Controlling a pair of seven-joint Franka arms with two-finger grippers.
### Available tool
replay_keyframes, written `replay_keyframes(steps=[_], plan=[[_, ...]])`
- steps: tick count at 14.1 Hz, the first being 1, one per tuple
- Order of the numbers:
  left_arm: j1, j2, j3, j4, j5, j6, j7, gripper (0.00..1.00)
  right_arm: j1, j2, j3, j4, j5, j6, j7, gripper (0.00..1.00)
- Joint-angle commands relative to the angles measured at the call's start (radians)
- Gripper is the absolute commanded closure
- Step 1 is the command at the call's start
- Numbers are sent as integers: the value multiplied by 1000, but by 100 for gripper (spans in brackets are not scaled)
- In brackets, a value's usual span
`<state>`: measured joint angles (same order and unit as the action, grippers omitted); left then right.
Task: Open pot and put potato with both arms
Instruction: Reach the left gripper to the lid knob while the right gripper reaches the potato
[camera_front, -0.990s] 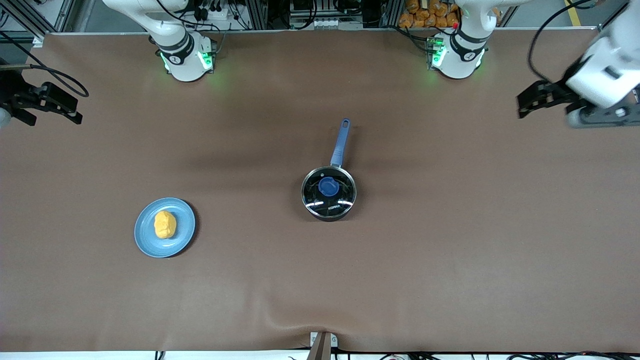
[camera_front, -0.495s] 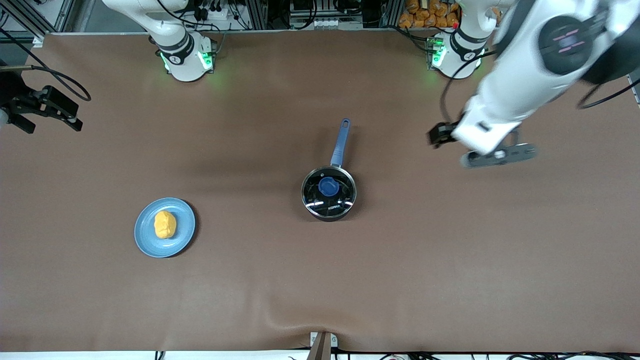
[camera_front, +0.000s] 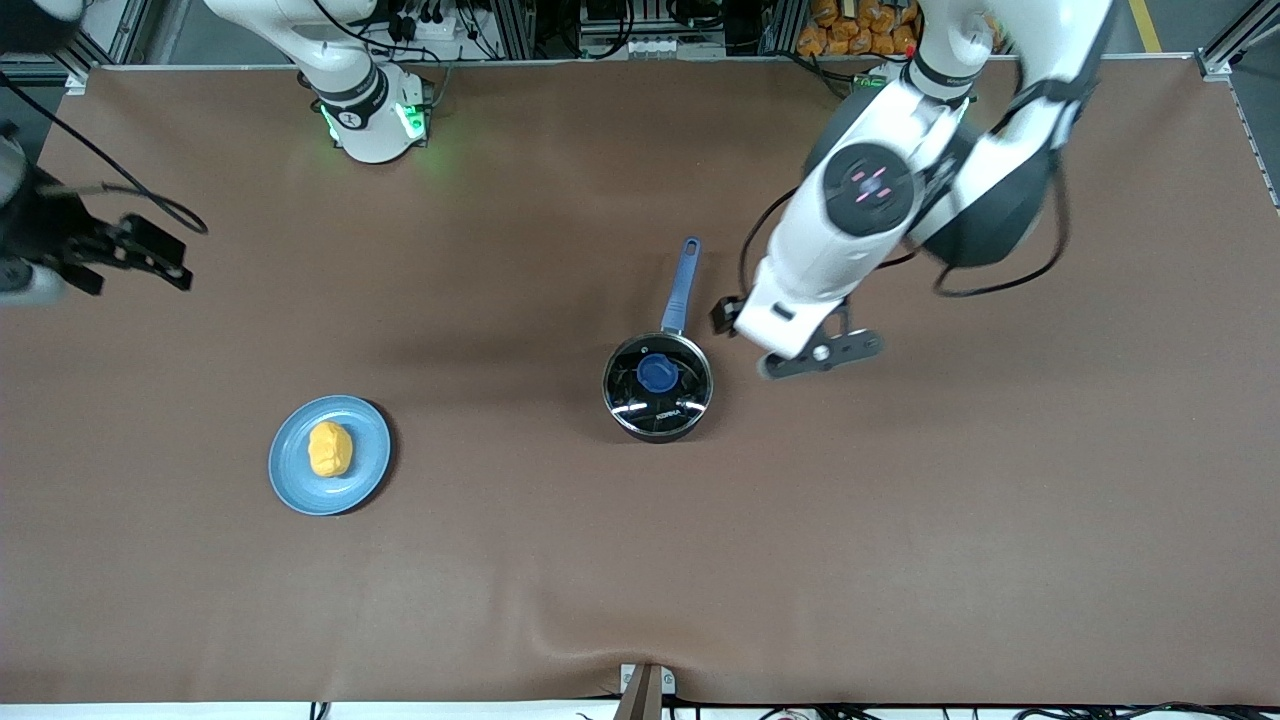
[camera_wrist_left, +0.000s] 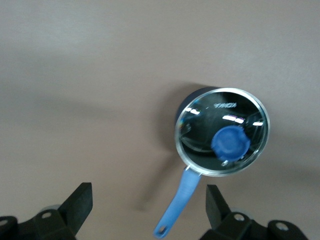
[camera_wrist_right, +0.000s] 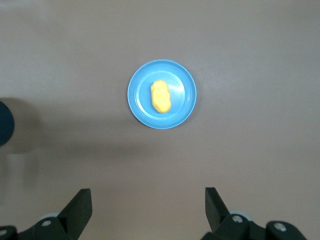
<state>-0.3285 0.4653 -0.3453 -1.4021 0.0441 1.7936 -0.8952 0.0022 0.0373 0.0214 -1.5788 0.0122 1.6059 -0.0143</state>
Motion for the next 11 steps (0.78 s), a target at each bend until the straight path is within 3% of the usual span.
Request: replay_keyframes(steps=[1, 4, 7, 11], plan=[[-96, 90, 43, 57, 74, 67, -112, 0, 7, 91, -1, 20, -8, 54, -13, 0], [-242, 183, 150, 113, 85, 109, -237, 0, 35, 182, -1, 13, -9, 153, -18, 0], [-403, 236, 314, 134, 82, 148, -390, 0, 36, 281, -1, 6, -9, 227, -18, 0], [-429, 262, 345, 135, 73, 216, -521, 0, 21, 380, -1, -56, 0, 383, -27, 0]])
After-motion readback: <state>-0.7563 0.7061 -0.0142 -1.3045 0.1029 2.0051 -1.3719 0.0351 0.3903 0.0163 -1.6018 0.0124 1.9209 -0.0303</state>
